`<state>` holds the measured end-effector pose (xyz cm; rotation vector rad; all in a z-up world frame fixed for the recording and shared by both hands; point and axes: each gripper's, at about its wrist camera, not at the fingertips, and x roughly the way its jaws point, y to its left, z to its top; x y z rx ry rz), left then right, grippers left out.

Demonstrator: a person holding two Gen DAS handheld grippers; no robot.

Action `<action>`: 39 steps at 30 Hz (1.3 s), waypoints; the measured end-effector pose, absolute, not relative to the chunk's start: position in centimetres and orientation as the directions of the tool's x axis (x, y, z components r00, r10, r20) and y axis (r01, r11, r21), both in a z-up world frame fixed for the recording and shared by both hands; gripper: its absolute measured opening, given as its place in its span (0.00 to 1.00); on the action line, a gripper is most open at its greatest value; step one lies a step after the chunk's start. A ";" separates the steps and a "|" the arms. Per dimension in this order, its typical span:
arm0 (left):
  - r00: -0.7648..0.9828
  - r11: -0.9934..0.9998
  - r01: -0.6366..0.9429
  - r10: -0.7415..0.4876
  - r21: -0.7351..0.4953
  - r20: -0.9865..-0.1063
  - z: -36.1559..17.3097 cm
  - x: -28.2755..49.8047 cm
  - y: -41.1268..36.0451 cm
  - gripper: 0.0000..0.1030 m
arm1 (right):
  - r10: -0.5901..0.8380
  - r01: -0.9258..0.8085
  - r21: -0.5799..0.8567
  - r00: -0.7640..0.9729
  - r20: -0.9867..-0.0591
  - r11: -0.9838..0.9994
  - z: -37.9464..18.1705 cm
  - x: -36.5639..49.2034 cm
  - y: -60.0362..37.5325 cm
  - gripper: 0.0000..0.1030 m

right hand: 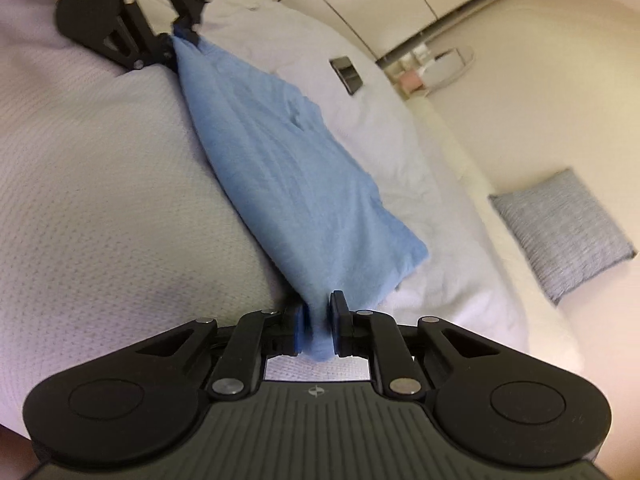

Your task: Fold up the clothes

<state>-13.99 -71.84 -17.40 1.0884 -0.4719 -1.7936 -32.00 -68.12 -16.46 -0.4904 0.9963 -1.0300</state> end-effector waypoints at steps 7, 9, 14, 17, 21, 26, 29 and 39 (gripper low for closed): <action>-0.182 -0.483 0.663 -0.845 0.571 -0.503 -16.7 -11.7 -72.4 0.13 | -0.887 0.484 -0.751 0.136 -0.442 0.449 -17.2 -31.7 -68.5 0.03; -0.175 -0.477 0.682 -0.843 0.555 -0.509 -16.7 -11.4 -72.5 0.13 | -0.888 0.498 -0.746 0.126 -0.442 0.442 -17.5 -31.7 -68.4 0.03; -0.126 -0.452 0.668 -0.851 0.590 -0.509 -17.4 -11.2 -72.2 0.13 | -0.890 0.502 -0.747 0.111 -0.443 0.435 -18.6 -31.4 -68.4 0.06; -0.084 -0.427 0.601 -0.874 0.676 -0.478 -18.1 -11.8 -71.3 0.12 | -0.891 0.507 -0.748 0.103 -0.442 0.429 -18.9 -31.3 -68.6 0.06; -0.048 -0.408 0.595 -0.878 0.693 -0.476 -17.9 -11.4 -70.7 0.12 | -0.891 0.534 -0.734 0.091 -0.444 0.420 -18.6 -31.4 -68.4 0.07; -0.020 -0.366 0.681 -0.875 0.635 -0.483 -16.0 -10.0 -67.9 0.28 | -0.884 0.643 -0.653 0.084 -0.460 0.400 -16.8 -31.8 -67.7 0.14; -0.018 -0.343 0.756 -0.862 0.558 -0.506 -14.6 -9.5 -65.3 0.44 | -0.882 0.717 -0.582 0.098 -0.462 0.384 -15.6 -32.2 -65.9 0.26; -0.074 -0.232 0.946 -0.835 0.226 -0.546 -12.6 -9.8 -58.0 0.93 | -0.819 0.944 -0.071 0.241 -0.521 0.322 -12.4 -33.2 -60.3 0.80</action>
